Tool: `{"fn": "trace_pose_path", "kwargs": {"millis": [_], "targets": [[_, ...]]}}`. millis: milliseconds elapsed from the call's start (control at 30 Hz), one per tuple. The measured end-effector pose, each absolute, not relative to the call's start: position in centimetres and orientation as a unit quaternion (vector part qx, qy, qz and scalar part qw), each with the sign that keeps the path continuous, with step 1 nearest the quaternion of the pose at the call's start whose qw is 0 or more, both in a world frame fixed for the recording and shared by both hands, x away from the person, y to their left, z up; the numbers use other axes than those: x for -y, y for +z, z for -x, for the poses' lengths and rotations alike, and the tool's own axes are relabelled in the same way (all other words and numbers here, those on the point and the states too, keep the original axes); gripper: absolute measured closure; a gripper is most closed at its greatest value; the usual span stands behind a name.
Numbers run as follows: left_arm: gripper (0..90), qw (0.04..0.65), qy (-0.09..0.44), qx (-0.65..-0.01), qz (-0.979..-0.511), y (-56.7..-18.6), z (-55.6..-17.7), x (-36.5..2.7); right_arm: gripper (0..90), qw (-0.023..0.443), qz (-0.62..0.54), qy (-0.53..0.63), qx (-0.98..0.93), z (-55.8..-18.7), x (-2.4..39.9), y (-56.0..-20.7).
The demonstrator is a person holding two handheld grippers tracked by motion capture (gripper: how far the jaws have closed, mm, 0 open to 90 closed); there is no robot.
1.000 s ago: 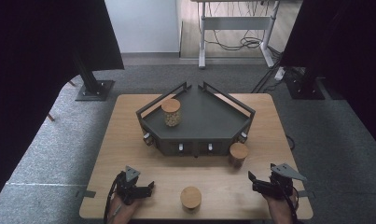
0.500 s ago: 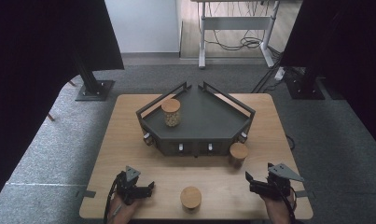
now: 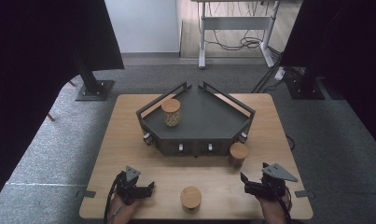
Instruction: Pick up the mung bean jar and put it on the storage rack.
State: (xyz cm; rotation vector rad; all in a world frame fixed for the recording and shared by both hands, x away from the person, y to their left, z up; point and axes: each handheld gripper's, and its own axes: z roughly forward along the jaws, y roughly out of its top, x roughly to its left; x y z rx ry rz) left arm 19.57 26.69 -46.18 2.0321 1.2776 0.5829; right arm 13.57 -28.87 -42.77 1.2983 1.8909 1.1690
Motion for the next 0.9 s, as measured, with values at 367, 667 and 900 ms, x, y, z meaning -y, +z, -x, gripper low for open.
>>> {"fn": "trace_pose_path", "kwargs": {"millis": [367,667,900], "targets": [[3.3,0.329,0.223,-0.488,-0.777,-46.2,-19.6,-26.7,6.0,0.280,-0.472,0.444,-0.709,-13.3,28.0,-42.7],[3.3,0.330,0.223,-0.488,-0.777,-46.2,-19.6,-26.7,6.0,0.280,-0.462,0.443,-0.715,-13.3,27.2,-42.7],[3.3,0.330,0.222,-0.487,-0.777,-46.2,-19.6,-26.7,6.0,0.276,-0.456,0.445,-0.720,-13.3,26.6,-42.7]]}}
